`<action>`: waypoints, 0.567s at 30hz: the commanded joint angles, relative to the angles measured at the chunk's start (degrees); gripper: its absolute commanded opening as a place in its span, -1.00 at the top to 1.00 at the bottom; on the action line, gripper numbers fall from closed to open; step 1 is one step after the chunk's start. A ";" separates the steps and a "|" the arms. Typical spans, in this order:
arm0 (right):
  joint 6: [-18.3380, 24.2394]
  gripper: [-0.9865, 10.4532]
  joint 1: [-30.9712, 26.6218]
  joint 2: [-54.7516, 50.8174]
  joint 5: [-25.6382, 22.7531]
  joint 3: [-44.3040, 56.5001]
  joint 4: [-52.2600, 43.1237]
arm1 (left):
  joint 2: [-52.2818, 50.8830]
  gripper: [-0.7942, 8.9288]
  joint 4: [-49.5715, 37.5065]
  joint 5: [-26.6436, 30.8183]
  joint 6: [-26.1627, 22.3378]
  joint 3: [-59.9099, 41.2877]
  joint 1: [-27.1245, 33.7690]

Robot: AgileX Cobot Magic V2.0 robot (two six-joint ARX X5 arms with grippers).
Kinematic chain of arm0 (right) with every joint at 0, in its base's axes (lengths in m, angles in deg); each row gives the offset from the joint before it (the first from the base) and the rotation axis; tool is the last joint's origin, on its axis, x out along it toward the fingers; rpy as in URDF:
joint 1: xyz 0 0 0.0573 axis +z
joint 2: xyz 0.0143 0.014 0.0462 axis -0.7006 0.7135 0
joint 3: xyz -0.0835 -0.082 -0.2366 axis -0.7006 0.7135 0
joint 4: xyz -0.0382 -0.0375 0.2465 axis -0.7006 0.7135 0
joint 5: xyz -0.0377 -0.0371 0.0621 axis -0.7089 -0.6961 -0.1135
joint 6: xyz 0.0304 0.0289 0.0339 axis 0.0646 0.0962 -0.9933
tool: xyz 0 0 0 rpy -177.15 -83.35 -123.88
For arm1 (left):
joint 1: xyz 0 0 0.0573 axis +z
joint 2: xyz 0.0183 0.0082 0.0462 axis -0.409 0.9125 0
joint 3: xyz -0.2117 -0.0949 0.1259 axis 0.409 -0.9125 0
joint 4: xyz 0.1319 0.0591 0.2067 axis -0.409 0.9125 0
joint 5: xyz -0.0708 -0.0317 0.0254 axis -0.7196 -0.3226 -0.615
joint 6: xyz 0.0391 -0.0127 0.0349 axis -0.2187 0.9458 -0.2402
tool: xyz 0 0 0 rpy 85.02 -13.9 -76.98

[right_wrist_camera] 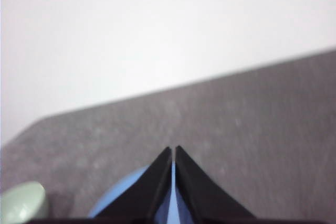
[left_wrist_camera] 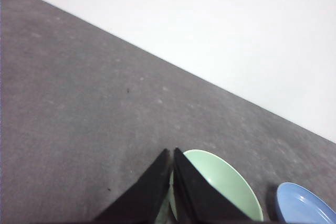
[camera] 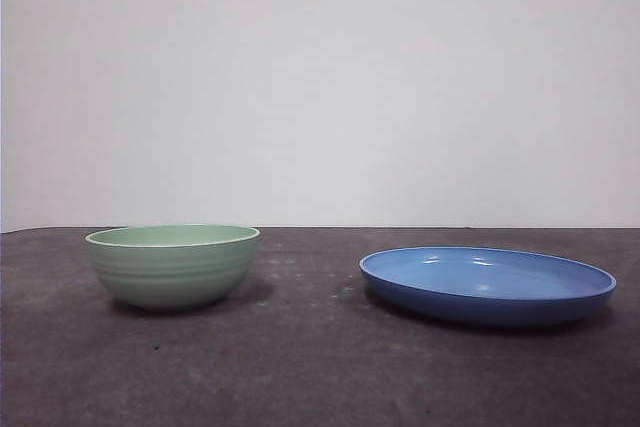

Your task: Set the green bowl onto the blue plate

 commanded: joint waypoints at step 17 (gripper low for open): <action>12.41 0.82 0.24 22.60 7.87 -33.70 30.01 | 26.80 0.82 25.88 -9.99 -18.71 34.53 -0.02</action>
